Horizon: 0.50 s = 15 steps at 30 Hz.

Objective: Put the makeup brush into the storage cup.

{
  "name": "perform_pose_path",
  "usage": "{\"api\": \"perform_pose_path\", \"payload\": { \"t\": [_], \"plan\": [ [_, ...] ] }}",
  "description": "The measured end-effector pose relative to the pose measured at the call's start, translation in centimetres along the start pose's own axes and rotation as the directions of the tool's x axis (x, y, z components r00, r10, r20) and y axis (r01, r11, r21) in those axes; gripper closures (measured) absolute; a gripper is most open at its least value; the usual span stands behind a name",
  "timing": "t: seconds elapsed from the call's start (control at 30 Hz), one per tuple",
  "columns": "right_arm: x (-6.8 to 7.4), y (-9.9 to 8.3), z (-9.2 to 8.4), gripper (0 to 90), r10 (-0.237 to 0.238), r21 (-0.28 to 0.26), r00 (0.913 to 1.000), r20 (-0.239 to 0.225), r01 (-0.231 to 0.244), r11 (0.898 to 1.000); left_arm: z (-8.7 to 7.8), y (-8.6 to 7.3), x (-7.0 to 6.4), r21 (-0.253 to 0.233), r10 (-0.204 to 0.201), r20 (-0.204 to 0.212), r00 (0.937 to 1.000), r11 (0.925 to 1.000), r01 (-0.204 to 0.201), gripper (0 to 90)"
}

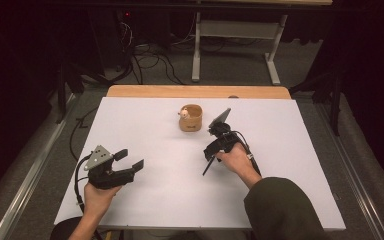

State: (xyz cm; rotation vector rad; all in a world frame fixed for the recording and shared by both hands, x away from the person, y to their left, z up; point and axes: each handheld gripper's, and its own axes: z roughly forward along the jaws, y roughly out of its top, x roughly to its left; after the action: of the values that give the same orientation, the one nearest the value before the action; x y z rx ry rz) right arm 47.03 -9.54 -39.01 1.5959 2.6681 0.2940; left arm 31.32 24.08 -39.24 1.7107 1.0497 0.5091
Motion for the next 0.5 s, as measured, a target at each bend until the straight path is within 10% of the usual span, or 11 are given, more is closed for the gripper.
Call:
{"api": "perform_pose_path", "payload": {
  "t": [0.5],
  "plan": [
    [-0.16, 0.4, 0.56, 27.4, 0.009, 0.025, 0.9999, 0.011, -0.009, 1.0, -0.02, -0.01, 0.06, 0.0, -0.002, 0.001, 1.0, 1.0, 0.002, 27.1]
  ]
}}
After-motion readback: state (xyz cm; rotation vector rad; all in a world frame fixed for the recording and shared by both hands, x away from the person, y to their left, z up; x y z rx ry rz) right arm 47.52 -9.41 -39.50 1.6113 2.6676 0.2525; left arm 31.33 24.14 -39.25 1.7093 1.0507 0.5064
